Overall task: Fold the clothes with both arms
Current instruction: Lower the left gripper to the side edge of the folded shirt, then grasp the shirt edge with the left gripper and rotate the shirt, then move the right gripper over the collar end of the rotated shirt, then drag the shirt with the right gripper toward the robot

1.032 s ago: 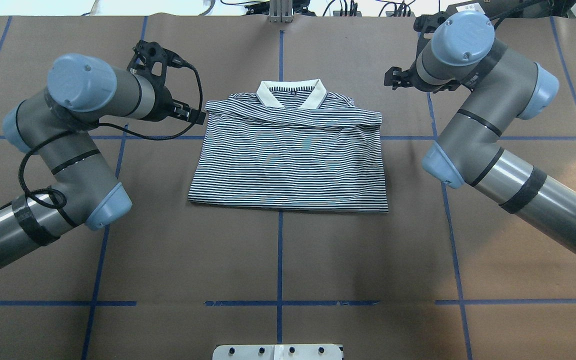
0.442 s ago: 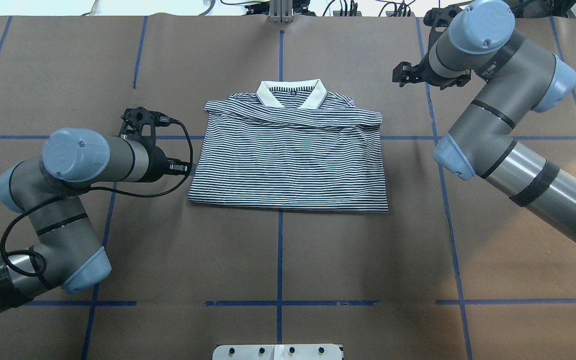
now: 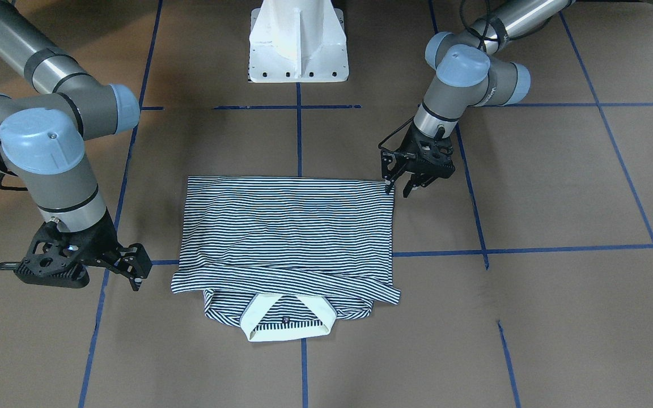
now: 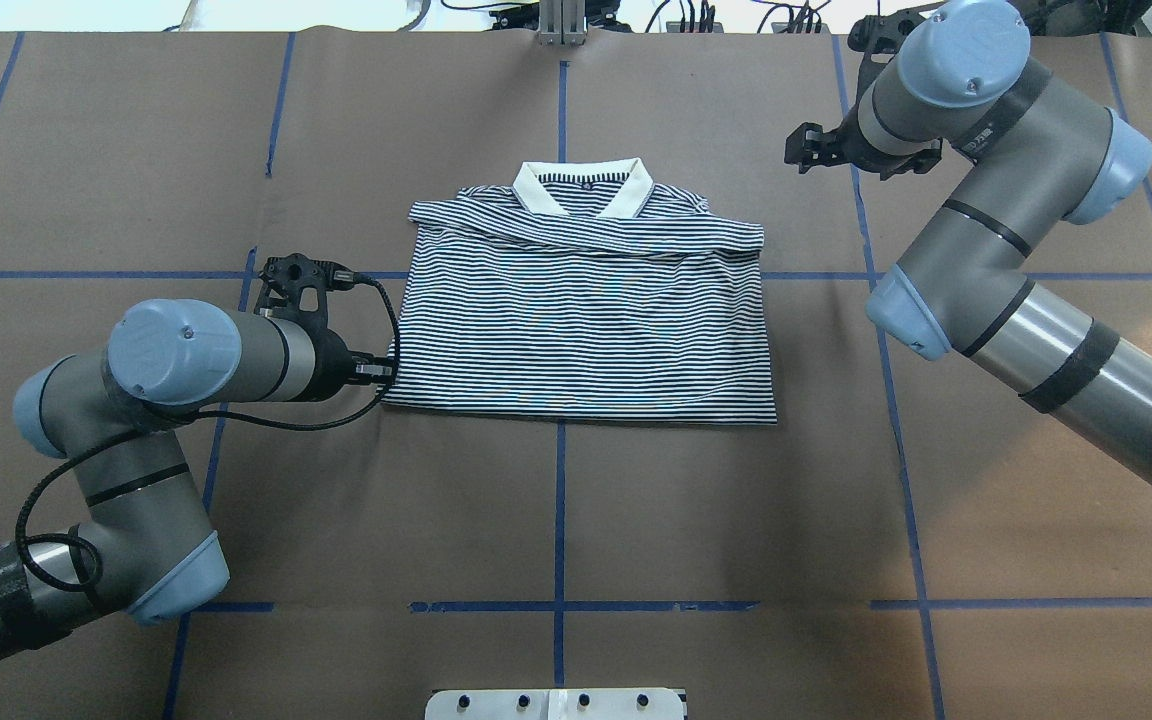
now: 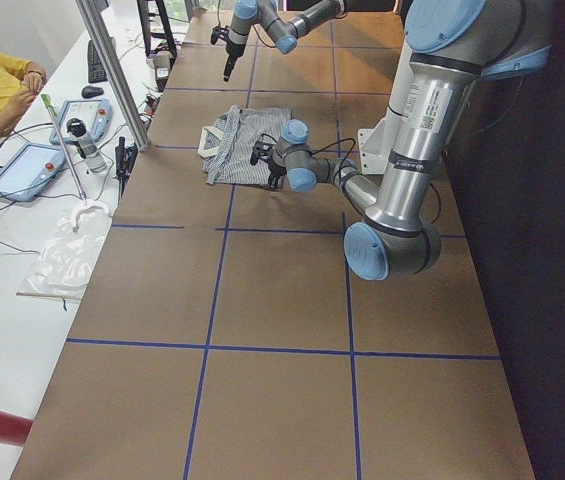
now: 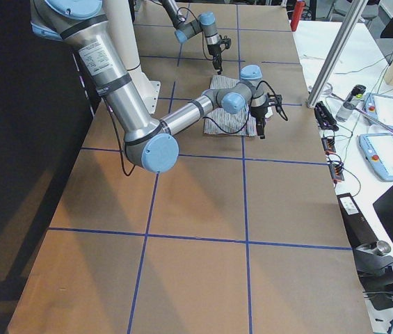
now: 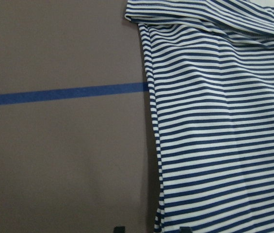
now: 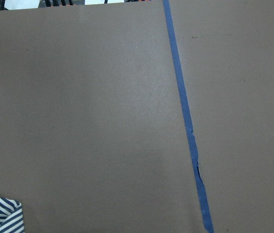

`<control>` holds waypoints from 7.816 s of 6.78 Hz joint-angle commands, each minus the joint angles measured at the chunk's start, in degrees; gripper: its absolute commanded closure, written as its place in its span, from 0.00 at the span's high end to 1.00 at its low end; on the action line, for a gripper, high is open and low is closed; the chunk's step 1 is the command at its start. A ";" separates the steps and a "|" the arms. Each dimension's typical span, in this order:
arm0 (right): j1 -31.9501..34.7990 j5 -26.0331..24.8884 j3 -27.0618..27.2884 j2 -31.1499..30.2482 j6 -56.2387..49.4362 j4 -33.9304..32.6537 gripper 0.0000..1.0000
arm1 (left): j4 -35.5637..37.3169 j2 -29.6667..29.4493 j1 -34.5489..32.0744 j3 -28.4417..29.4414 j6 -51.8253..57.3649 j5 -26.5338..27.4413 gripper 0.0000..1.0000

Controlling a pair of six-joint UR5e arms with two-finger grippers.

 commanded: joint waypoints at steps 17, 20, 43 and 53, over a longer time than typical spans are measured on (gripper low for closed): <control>-0.69 -0.17 -0.17 0.02 4.74 0.10 1.00 | -14.31 -26.01 -22.03 47.92 31.17 8.73 0.98; -6.39 -2.35 -2.01 6.23 28.42 0.11 0.87 | -15.38 -25.64 -22.47 45.20 34.27 3.21 1.00; -19.68 -12.48 -24.43 26.47 49.25 -5.17 0.28 | -17.23 -21.95 -22.29 41.15 32.68 1.44 1.00; -34.35 -22.57 17.31 -2.26 51.52 -16.32 0.00 | -18.37 -20.72 -21.68 39.04 31.80 1.44 1.00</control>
